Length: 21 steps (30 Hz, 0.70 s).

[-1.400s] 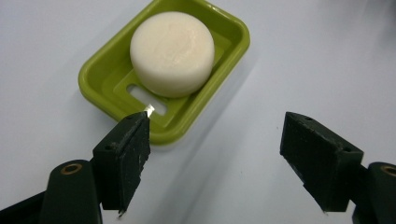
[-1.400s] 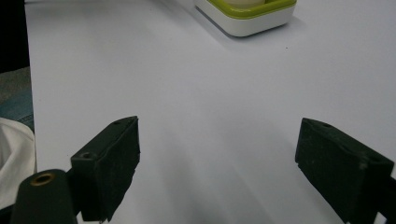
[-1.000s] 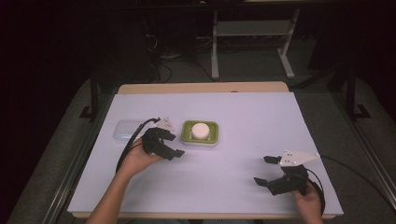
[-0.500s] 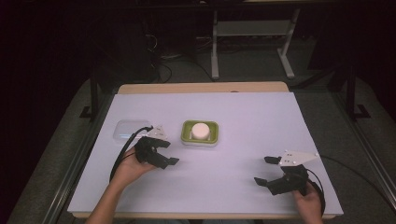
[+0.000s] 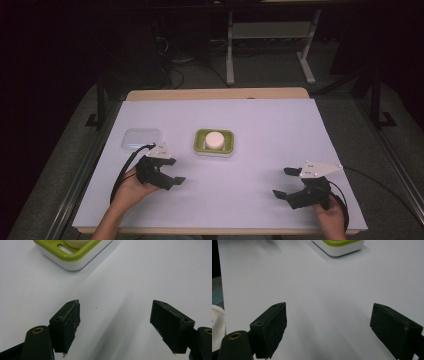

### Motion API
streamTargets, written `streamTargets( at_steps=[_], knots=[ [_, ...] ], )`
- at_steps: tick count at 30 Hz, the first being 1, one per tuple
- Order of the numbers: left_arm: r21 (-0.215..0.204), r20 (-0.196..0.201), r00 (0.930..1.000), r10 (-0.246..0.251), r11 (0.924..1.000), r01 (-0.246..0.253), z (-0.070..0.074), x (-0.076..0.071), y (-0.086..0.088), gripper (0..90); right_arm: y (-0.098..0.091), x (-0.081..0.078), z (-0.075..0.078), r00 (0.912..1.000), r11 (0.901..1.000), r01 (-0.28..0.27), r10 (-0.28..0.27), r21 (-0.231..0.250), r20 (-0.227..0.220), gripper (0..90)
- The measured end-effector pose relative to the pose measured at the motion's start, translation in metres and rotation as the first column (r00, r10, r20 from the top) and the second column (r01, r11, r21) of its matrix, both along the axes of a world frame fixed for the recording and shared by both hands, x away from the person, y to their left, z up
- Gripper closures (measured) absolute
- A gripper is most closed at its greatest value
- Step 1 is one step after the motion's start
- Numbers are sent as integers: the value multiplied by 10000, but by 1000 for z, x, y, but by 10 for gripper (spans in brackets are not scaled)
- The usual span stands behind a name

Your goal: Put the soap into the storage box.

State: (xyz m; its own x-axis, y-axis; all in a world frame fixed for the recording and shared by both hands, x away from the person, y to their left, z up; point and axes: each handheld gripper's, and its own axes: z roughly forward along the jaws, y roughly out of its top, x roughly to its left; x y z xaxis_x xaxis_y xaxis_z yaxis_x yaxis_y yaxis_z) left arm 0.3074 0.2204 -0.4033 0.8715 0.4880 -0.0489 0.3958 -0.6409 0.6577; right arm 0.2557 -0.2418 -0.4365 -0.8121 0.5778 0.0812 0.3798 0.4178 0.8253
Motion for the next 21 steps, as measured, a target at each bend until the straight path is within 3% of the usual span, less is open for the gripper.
streamTargets(
  at_steps=[13,16,21],
  knots=[
    [-228,-186,9991,388,9990,-393,-16,-28,27,233,-2,-2,1,9999,9999,137,-137,-33,84,131],
    [-429,-20,9981,617,9972,-617,-26,-38,34,235,-1,-2,0,9999,9999,110,-110,-60,35,131],
    [-612,46,9974,720,9956,-716,-28,-47,38,230,0,-3,-1,10000,9999,-20,20,-109,39,131]
  ],
)
